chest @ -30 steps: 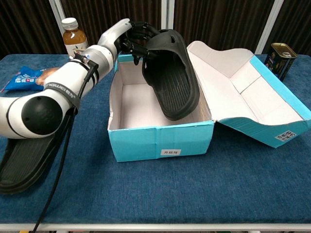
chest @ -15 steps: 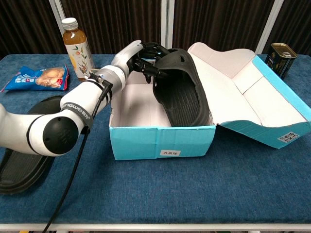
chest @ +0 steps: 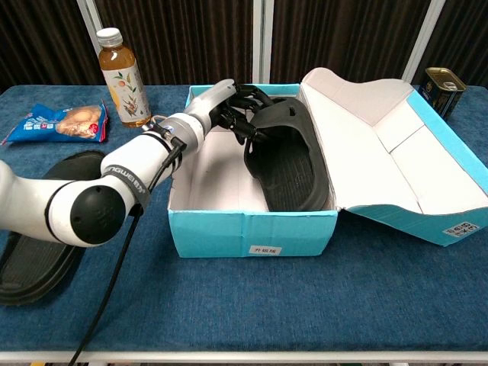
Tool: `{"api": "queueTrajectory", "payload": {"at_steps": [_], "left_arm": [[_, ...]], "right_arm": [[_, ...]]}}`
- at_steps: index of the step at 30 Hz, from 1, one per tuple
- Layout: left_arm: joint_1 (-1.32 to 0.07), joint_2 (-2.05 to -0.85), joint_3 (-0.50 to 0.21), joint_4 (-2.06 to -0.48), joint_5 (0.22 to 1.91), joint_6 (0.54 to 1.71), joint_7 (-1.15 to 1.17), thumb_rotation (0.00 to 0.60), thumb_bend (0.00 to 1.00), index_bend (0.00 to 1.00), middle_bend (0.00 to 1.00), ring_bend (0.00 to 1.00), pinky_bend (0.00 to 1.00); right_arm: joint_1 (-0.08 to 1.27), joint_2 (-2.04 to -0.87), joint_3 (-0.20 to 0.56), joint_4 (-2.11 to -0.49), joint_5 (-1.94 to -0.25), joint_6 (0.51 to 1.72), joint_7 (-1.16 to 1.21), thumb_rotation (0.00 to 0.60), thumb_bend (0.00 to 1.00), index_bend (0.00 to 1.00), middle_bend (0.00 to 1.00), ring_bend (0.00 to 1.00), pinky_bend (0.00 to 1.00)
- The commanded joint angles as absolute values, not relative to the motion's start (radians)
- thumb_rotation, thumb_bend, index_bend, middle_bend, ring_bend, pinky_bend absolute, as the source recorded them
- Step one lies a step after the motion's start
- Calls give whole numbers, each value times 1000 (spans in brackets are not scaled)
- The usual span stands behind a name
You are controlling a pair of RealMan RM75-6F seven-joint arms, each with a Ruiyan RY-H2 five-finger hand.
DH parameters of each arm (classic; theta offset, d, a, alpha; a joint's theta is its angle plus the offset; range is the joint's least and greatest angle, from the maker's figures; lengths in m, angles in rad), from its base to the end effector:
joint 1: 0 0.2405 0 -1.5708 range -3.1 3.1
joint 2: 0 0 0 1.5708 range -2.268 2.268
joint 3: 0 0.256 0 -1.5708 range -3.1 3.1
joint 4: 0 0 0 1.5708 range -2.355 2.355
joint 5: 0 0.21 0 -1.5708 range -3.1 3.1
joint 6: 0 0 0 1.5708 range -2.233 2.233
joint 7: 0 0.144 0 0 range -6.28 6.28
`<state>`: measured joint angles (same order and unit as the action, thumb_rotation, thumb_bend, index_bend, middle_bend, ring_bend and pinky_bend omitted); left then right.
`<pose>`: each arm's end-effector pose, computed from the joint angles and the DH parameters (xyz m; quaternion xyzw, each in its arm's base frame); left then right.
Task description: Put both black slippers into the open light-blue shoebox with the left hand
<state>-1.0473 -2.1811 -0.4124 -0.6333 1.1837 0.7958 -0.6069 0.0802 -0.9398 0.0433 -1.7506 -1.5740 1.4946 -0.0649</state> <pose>-0.0592 0.3995 -0.1462 -0.5249 -0.6301 -0.5270 0.2229 -0.2856 -0.1763 0.1977 0.6349 -0.3382 0.3718 0.5868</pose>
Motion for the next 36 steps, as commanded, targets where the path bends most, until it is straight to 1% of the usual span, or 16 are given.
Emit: {"api": "queueTrajectory", "payload": {"at_steps": [1, 2, 3, 5, 8, 11, 15, 21, 25, 28, 31, 36], "left_arm": [[-1041, -2171, -412, -657, 1179, 805, -564, 600, 31, 171, 248, 302, 506], [-1039, -2171, -412, -661, 1180, 819, -542, 600, 27, 139, 210, 233, 493], [-1037, -2172, -413, -664, 1181, 831, -527, 600, 24, 119, 181, 185, 478], [-1032, -2171, -414, -674, 1185, 863, -497, 600, 19, 92, 117, 115, 433], [-1023, -2162, -407, -693, 1200, 909, -447, 600, 15, 70, 48, 43, 369], [-1010, -2143, -390, -721, 1223, 955, -389, 600, 13, 54, 8, 6, 308], [-987, -2089, -366, -797, 1244, 987, -290, 600, 12, 51, 0, 0, 249], [-945, -1948, -326, -1005, 1258, 1000, -95, 600, 2, 51, 0, 0, 197], [-928, -1883, -319, -1126, 1237, 998, 25, 600, 0, 48, 0, 0, 156], [-909, -1813, -316, -1229, 1210, 996, 110, 600, 0, 47, 0, 0, 146], [-866, -1710, -312, -1356, 1159, 1004, 197, 600, 0, 48, 0, 0, 145], [-764, -1486, -270, -1555, 1027, 1000, 303, 600, 0, 55, 0, 0, 162]], "right_arm": [[79, -939, 43, -1751, -1576, 1497, -64, 600, 118, 0, 88, 0, 65], [78, -939, 42, -1751, -1577, 1499, -64, 600, 119, 0, 88, 0, 65], [77, -938, 42, -1751, -1578, 1500, -63, 600, 119, 0, 88, 0, 65], [75, -937, 41, -1751, -1582, 1504, -63, 600, 119, 0, 88, 0, 65], [73, -936, 40, -1750, -1587, 1509, -60, 600, 121, 0, 88, 0, 65], [73, -936, 39, -1748, -1593, 1511, -54, 600, 122, 0, 88, 0, 65], [75, -937, 37, -1744, -1601, 1510, -46, 600, 124, 0, 88, 0, 65], [74, -938, 38, -1736, -1606, 1515, -37, 600, 124, 0, 88, 0, 65], [75, -941, 38, -1729, -1609, 1517, -28, 600, 125, 0, 88, 0, 65], [75, -938, 38, -1726, -1614, 1520, -23, 600, 125, 0, 88, 0, 65], [75, -934, 41, -1723, -1619, 1529, -20, 600, 124, 0, 88, 0, 65], [78, -934, 42, -1713, -1621, 1527, -10, 600, 124, 0, 88, 0, 65]]}}
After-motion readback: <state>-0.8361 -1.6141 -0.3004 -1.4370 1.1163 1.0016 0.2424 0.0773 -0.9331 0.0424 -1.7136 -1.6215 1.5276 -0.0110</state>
